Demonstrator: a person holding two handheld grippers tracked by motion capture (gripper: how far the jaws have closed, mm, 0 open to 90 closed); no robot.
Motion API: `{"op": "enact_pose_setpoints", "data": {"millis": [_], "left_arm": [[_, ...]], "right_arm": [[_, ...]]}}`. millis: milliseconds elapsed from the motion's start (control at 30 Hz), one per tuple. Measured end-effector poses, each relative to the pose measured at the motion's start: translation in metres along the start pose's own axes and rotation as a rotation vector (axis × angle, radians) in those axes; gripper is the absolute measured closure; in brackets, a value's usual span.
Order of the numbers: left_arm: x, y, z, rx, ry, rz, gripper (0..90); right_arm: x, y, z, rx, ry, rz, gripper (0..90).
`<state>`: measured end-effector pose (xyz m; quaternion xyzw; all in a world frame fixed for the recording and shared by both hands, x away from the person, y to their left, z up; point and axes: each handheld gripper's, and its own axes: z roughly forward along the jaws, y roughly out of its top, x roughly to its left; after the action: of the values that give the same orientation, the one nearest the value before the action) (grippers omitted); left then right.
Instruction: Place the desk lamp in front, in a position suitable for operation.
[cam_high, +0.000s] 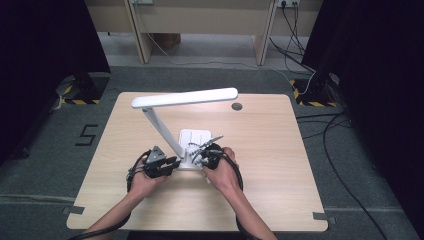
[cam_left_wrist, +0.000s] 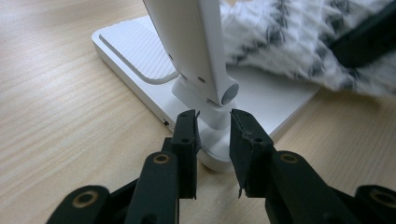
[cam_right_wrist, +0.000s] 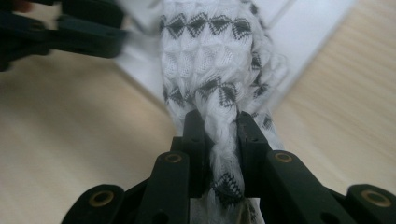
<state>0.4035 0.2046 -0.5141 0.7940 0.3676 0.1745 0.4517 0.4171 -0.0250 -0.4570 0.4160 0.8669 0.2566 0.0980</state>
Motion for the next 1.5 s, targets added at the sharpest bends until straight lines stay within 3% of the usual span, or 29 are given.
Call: {"op": "enact_pose_setpoints", "data": {"millis": [167, 367, 467, 700, 833, 1133, 1500], "left_arm": [[0.001, -0.001, -0.002, -0.001, -0.001, -0.003, 71.3], [0.000, 0.000, -0.001, 0.004, -0.005, 0.003, 71.0], [-0.001, 0.000, -0.001, 0.005, -0.009, 0.003, 71.0], [-0.001, 0.000, 0.000, 0.006, -0.009, 0.000, 70.1], [-0.001, 0.000, 0.000, 0.007, -0.009, 0.002, 69.7], [-0.001, 0.000, -0.004, 0.005, -0.005, -0.015, 66.2], [0.000, -0.002, -0.016, -0.002, 0.002, -0.038, 57.8]], "right_arm": [[0.020, 0.003, 0.013, 0.022, 0.069, -0.007, 77.7], [0.018, 0.003, 0.016, 0.021, 0.090, 0.029, 77.8], [0.006, 0.001, 0.011, 0.027, 0.035, 0.028, 77.9], [-0.034, -0.012, 0.000, 0.032, -0.034, 0.116, 77.9], [-0.044, -0.016, -0.006, 0.016, -0.055, 0.134, 77.9], [-0.033, -0.013, -0.010, -0.082, -0.022, 0.096, 77.0], [-0.021, -0.010, -0.004, -0.103, -0.012, 0.057, 76.9]]}}
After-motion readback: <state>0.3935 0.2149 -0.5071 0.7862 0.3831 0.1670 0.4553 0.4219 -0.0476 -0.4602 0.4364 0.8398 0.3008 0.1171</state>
